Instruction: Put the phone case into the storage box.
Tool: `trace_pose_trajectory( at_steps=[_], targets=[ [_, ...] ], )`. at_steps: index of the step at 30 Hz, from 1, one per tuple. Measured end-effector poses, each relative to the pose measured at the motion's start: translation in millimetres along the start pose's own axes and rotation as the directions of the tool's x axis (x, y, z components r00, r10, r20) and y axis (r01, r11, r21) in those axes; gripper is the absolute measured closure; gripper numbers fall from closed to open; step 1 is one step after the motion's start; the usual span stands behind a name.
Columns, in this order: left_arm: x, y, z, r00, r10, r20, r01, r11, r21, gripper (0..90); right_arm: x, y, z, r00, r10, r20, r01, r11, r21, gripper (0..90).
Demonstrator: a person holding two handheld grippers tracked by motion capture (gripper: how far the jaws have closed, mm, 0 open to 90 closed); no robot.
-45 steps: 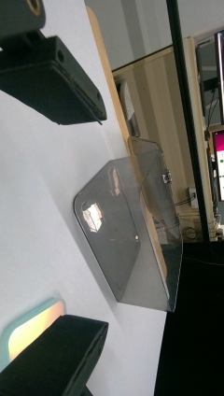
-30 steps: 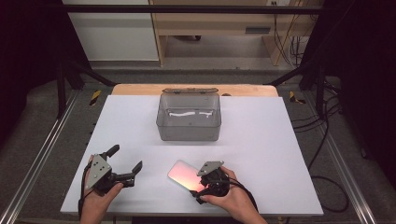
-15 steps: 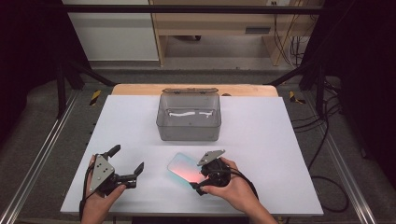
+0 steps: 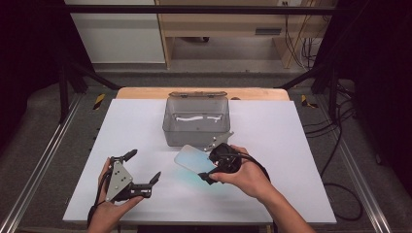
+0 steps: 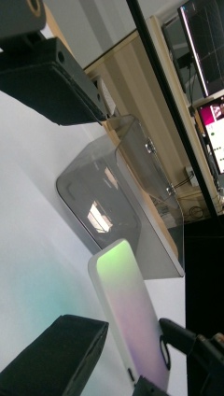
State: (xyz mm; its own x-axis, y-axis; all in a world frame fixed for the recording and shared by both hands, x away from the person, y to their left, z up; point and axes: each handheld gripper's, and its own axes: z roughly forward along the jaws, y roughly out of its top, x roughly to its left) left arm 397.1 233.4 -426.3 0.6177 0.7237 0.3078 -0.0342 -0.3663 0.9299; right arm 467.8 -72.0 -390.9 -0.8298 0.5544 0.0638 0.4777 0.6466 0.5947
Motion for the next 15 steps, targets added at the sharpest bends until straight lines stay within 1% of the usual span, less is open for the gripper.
trace_pose_trajectory(
  at_steps=[6, 9, 15],
  targets=[
    [-8.2, 9.0, 9.5, 0.9982, 0.053, 0.028, -0.053, 0.9986, 0.001, 2.3, -1.2, 13.2, -7.3, 1.0, -0.005, -0.007, 0.005, 0.9999, 0.01, 17.6],
    [-12.2, 11.0, 14.7, 0.9968, 0.071, 0.037, -0.071, 0.9975, 0.003, 2.4, -2.2, 18.6, -10.2, 1.0, -0.008, -0.006, 0.008, 0.9999, 0.012, 17.6],
    [-22.5, 13.7, 27.1, 0.9908, 0.122, 0.059, -0.123, 0.9924, 0.009, 3.1, -2.9, 25.4, -14.1, 0.9999, -0.006, -0.016, 0.006, 0.9999, 0.014, 17.6]
  ],
)
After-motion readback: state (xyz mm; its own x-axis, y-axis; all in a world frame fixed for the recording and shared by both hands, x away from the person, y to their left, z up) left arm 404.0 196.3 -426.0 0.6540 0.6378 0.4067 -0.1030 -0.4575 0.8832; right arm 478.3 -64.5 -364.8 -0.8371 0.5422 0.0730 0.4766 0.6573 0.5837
